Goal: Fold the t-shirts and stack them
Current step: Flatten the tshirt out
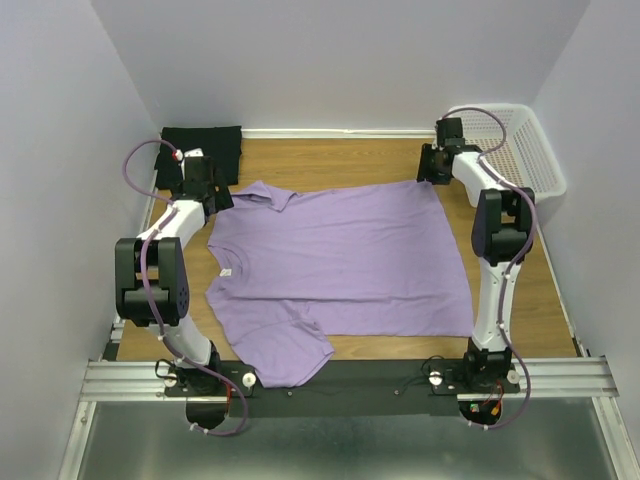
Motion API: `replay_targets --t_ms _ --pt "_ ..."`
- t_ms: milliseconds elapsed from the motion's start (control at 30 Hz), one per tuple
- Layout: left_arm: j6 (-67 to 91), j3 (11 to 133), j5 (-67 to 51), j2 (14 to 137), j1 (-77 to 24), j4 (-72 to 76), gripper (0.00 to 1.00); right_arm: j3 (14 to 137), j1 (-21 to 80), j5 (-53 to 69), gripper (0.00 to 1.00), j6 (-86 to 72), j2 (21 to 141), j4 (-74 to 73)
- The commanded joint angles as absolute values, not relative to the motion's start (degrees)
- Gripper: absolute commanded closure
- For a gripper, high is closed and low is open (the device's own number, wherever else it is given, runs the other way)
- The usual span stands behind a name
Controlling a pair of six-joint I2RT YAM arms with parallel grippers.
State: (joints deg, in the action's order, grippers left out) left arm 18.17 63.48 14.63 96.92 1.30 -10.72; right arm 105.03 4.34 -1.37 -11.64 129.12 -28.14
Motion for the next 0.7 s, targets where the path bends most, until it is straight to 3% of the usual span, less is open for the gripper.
replay_targets --t_ms 0,500,667 --pt "16.4 62.8 14.7 95.4 1.3 -8.2 0.06 109.9 3.7 -3.1 0.47 -10.5 133.2 -28.5" --pt "16.6 62.7 13.6 96.7 1.3 -8.1 0.06 112.9 3.4 -2.7 0.48 -8.6 138.8 -28.5" --pt "16.8 63.7 13.3 97.6 1.3 -8.3 0.06 111.7 3.4 -2.9 0.57 -7.9 139.2 -28.5"
